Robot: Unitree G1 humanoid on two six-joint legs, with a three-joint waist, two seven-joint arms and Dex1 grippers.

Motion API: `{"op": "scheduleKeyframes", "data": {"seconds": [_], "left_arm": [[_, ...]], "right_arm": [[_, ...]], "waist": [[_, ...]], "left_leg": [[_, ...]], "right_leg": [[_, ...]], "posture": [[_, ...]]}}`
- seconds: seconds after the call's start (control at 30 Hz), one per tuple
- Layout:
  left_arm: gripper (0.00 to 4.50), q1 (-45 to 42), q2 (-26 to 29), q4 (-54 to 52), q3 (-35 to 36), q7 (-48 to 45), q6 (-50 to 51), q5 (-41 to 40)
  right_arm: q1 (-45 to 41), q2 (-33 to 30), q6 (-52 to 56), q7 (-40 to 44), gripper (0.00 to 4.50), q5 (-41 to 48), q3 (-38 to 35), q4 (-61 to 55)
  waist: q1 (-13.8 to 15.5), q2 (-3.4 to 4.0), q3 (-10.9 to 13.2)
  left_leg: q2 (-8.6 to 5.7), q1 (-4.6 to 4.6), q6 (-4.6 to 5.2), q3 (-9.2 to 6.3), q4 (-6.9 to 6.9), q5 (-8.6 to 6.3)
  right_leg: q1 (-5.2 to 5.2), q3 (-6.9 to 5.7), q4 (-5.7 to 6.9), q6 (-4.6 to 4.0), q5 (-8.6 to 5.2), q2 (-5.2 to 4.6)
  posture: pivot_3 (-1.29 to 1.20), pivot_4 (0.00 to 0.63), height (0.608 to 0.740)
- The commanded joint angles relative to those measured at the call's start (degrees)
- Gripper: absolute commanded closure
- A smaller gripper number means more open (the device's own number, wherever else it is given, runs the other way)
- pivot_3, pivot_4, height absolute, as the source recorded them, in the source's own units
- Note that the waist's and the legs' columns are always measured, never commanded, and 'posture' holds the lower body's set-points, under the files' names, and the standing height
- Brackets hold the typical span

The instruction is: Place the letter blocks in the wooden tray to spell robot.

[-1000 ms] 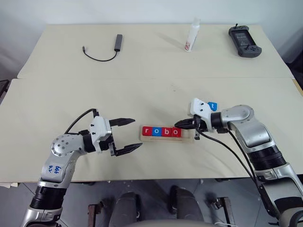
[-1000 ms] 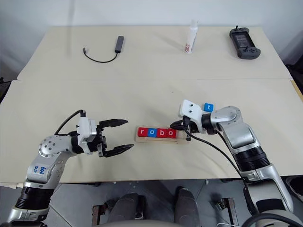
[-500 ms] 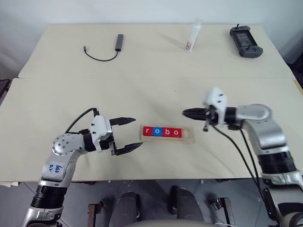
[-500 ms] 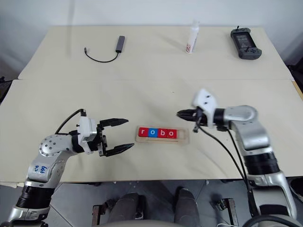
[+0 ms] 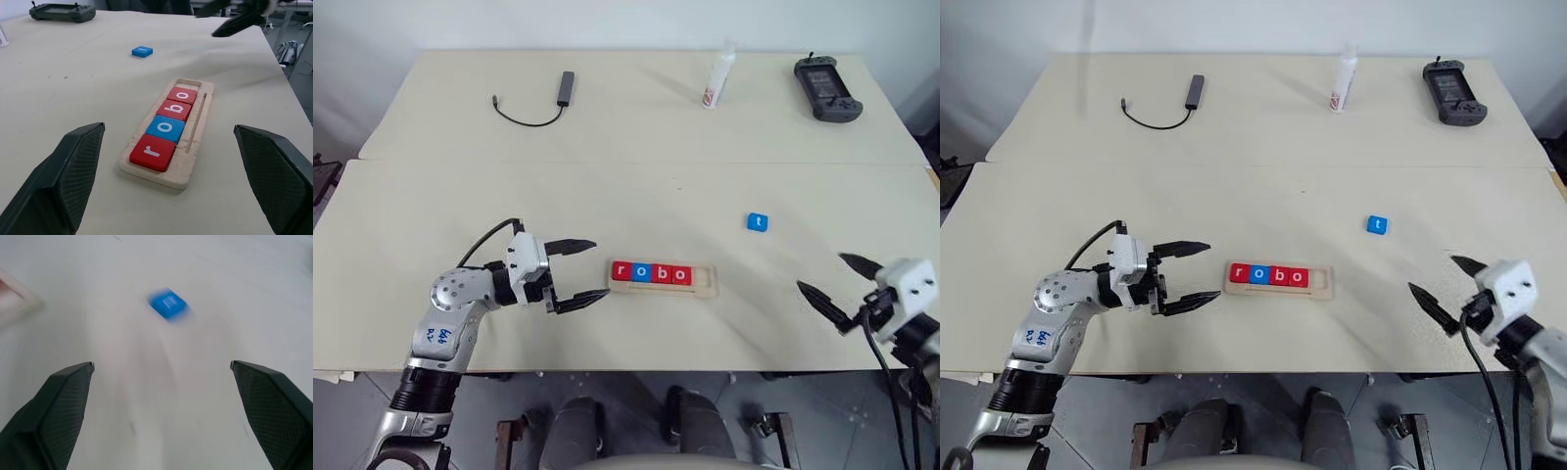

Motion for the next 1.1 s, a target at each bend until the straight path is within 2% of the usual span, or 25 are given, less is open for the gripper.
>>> {"op": "scheduleKeyframes", "data": {"seconds": [0.03, 0.2, 0.43, 0.53, 0.77, 0.9, 1.1], "left_arm": [[0.00, -1.4, -0.6, 0.0, 0.0, -0.7, -1.3, 0.1], [0.00, -2.4, -1.3, 0.3, 0.0, -0.3, -1.5, 0.2], [0.00, -1.5, -1.2, -0.9, 0.5, 0.3, -1.5, 0.4], [0.00, -0.5, -0.9, -2.5, 0.8, 1.0, -0.9, 0.3], [0.00, 1.7, 0.1, -5.8, 1.7, 2.3, 1.2, -0.4], [0.00, 3.1, 0.8, -7.7, 2.6, 2.8, 2.1, -0.6], [0.00, 5.0, 1.3, -9.6, 3.2, 3.7, 2.6, -0.8]], "right_arm": [[1.9, 1.1, -0.4, -1.0, 0.01, 2.9, -1.4, -2.3], [-3.6, 2.3, 1.4, -6.2, 0.01, 2.3, 2.9, -3.3], [-17.4, 0.8, 17.7, -15.4, 0.01, 1.5, 9.5, -1.8], [-25.1, 2.7, 27.5, -20.6, 0.01, 2.6, 12.2, 0.1], [-35.5, 9.4, 34.7, -30.5, 0.01, -0.3, 17.4, 3.7], [-37.5, 12.8, 38.4, -38.2, 0.01, -3.7, 18.5, 5.2], [-37.6, 16.5, 38.2, -44.0, 0.01, -6.7, 19.6, 5.7]], "waist": [[-0.3, 0.00, 0.0], [-1.3, 0.03, 0.0], [-1.1, 0.05, 0.0], [-1.3, 0.05, 0.0], [-1.4, 0.06, 0.0], [-1.3, 0.07, 0.0], [-1.4, 0.08, 0.0]], "left_leg": [[0.01, 0.02, 0.00, 0.02, 0.00, 0.00], [0.02, 0.10, -0.01, 0.04, 0.00, 0.01], [0.03, 0.06, -0.02, 0.03, 0.02, 0.01], [0.03, 0.01, -0.02, -0.01, 0.07, 0.01], [0.03, -0.08, -0.02, -0.04, 0.03, 0.01], [0.04, -0.09, -0.03, -0.04, 0.00, 0.02], [0.02, -0.12, -0.03, -0.05, -0.03, 0.02]], "right_leg": [[0.00, 0.03, 0.00, 0.00, 0.00, 0.01], [0.01, 0.11, 0.07, 0.00, 0.00, 0.02], [-0.02, 0.12, 0.10, -0.01, 0.00, 0.02], [-0.03, 0.10, 0.11, -0.01, 0.00, 0.01], [-0.08, 0.02, 0.07, -0.01, 0.00, 0.01], [-0.13, 0.02, 0.10, -0.01, -0.01, 0.02], [-0.13, 0.01, 0.06, -0.01, -0.01, 0.01]], "posture": [[0.00, 0.150, 0.740], [0.00, 0.150, 0.740], [0.00, 0.150, 0.740], [0.00, 0.150, 0.740], [0.00, 0.150, 0.740], [0.00, 0.150, 0.740], [0.00, 0.150, 0.740]]}}
